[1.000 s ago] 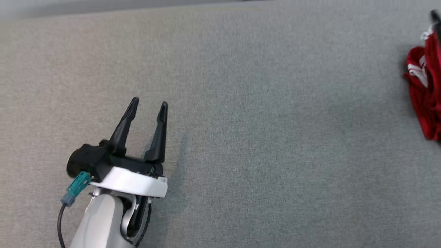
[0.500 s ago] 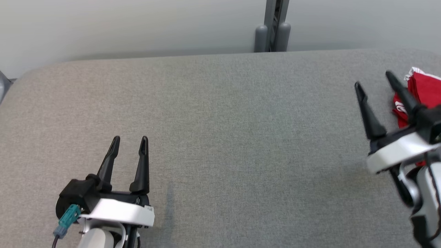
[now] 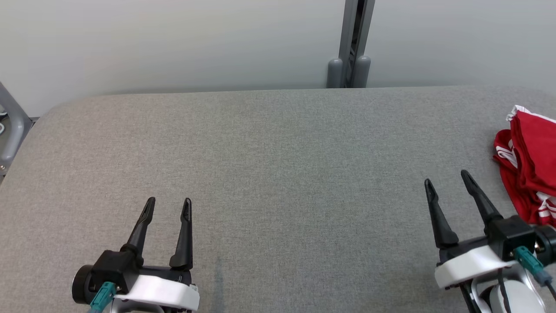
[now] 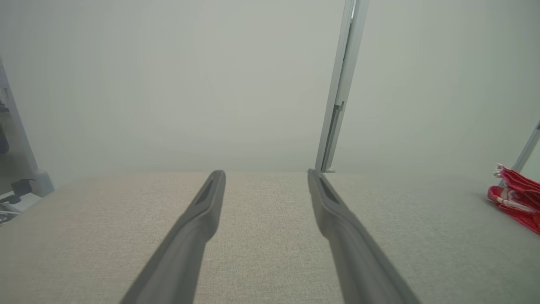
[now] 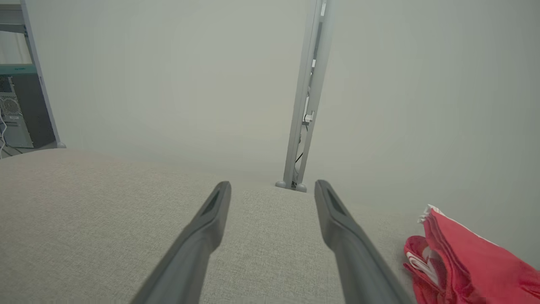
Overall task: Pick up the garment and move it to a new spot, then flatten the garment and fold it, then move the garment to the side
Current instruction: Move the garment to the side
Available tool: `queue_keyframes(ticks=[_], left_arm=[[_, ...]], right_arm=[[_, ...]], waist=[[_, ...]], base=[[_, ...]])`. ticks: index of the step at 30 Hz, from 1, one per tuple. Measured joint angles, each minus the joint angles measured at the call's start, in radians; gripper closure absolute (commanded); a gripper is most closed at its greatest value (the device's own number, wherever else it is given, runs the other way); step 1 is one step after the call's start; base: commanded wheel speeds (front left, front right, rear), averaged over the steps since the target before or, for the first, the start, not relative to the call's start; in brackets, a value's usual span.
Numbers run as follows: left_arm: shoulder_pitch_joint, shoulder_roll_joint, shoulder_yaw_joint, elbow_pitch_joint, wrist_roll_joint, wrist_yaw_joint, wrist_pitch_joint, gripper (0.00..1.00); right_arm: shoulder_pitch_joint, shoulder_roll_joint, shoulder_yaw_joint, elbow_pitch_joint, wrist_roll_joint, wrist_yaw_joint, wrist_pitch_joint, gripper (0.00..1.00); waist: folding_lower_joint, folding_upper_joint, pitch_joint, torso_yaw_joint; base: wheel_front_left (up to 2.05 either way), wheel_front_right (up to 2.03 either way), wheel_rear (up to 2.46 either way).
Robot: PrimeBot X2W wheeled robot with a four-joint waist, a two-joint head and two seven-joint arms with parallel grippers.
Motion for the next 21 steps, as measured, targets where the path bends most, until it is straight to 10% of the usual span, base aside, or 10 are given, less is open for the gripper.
queue_keyframes(ticks=[21], left_arm=[[0.015,0.001,0.005,-0.072,0.035,0.052,0.000,0.00]], right_arm=[[0.042,0.054,-0.020,-0.060,-0.001,0.000,-0.004,0.00]], waist=[[0.0000,0.0000,0.008,-0.009]], base=[[0.00,0.00,0.00]])
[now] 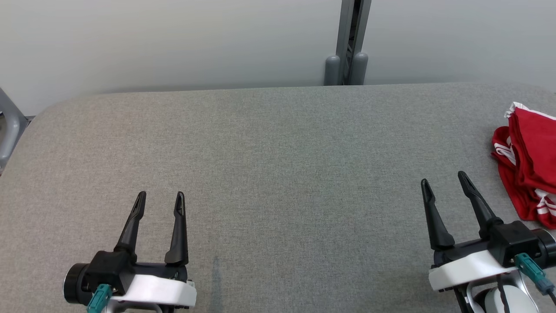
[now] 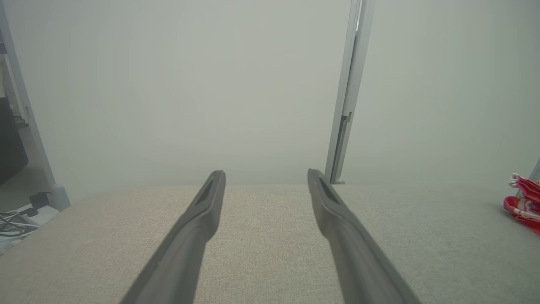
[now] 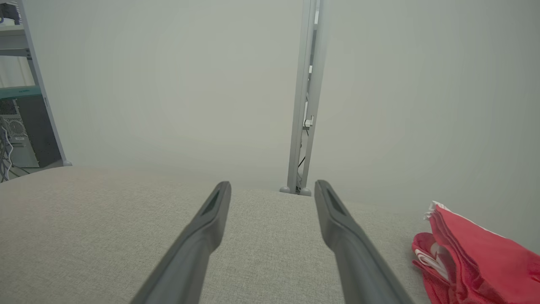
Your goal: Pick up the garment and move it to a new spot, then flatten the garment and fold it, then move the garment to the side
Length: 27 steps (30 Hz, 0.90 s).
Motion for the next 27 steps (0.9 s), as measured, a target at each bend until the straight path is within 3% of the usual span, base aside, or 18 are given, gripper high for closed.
queue_keyframes(ticks=[16,27], left_arm=[[0.004,0.000,0.016,0.017,-0.050,-0.019,0.000,0.00],[0.004,0.000,0.022,0.008,-0.055,-0.020,0.000,0.00]], right_arm=[[0.002,0.001,0.005,-0.011,0.100,0.000,0.000,0.00],[0.004,0.001,0.005,-0.014,0.108,0.000,0.000,0.00]], waist=[[0.0000,0.0000,0.001,-0.002],[0.0000,0.0000,-0.004,-0.004]], base=[[0.00,0.00,0.00],[0.00,0.00,0.00]])
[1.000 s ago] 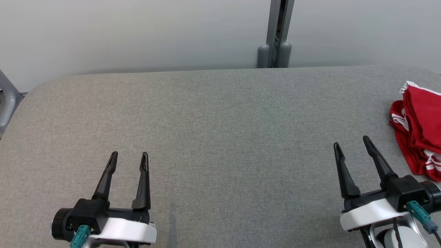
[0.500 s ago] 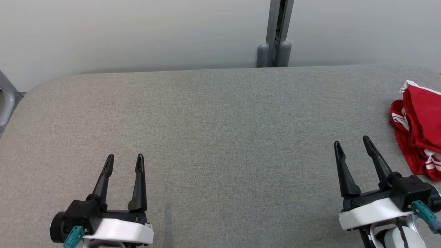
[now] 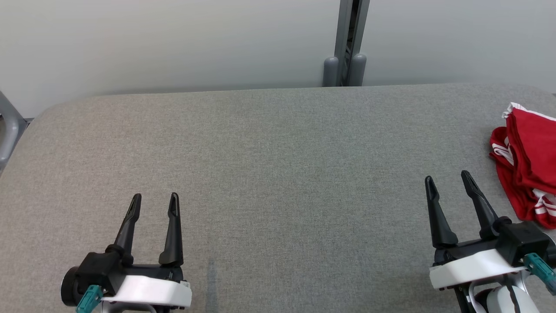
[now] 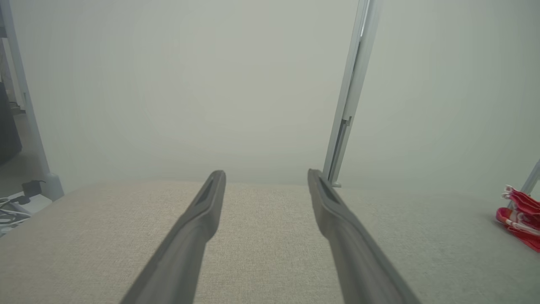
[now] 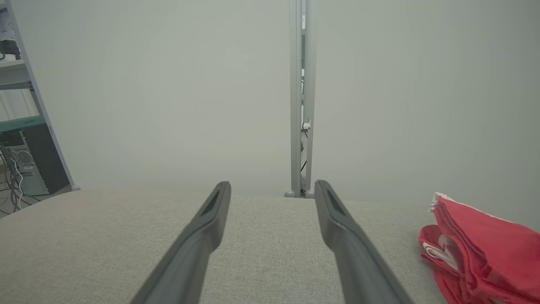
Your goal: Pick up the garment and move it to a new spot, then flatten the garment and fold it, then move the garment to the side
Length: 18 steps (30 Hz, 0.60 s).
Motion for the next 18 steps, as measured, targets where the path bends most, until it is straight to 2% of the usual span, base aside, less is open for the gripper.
queue_keyframes(ticks=[18], left_arm=[[0.011,0.000,0.019,-0.044,-0.038,-0.024,0.000,0.00]], right_arm=[[0.002,0.000,-0.006,-0.001,0.025,0.000,0.000,0.00]], waist=[[0.0000,0.0000,0.002,-0.001]], base=[[0.00,0.00,0.00]])
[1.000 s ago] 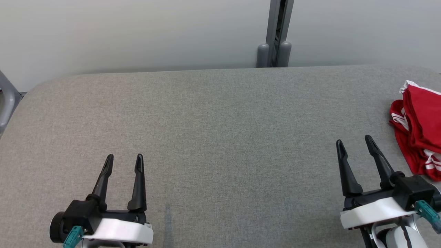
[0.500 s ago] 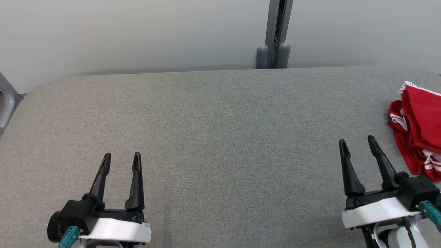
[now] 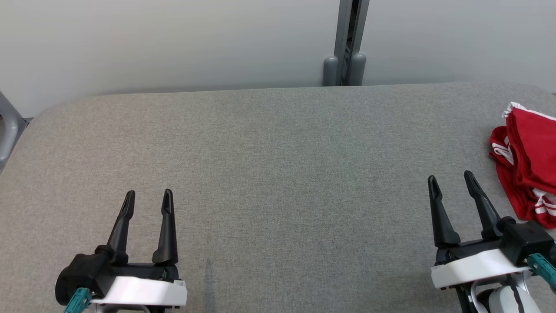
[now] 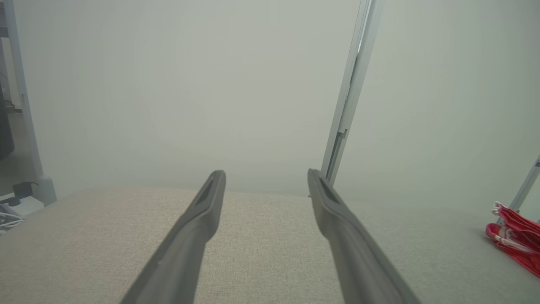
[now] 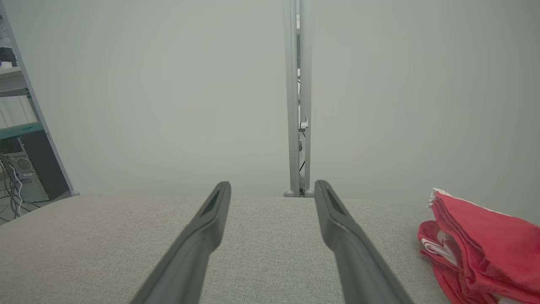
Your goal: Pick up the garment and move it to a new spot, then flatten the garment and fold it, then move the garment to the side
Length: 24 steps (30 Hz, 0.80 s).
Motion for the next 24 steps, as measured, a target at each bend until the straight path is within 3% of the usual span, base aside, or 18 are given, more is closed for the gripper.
queue_keyframes(ticks=[17,18,24], left_arm=[[0.006,0.000,-0.004,0.038,-0.034,-0.006,0.000,0.00],[0.008,-0.002,-0.005,0.047,-0.034,-0.006,0.000,1.00],[0.031,-0.008,-0.010,0.089,-0.072,-0.006,0.008,1.00]], right_arm=[[0.002,0.000,0.005,0.001,-0.009,0.000,0.000,0.00],[0.007,0.002,0.005,0.008,-0.009,0.000,0.001,1.00],[0.038,0.012,0.000,0.053,0.033,0.000,0.020,1.00]], waist=[[0.0000,0.0000,-0.007,0.004],[0.0000,0.0000,-0.007,0.004],[0.0000,0.0000,-0.008,0.003]], base=[[0.00,0.00,0.00],[0.00,0.00,0.00],[0.00,0.00,0.00]])
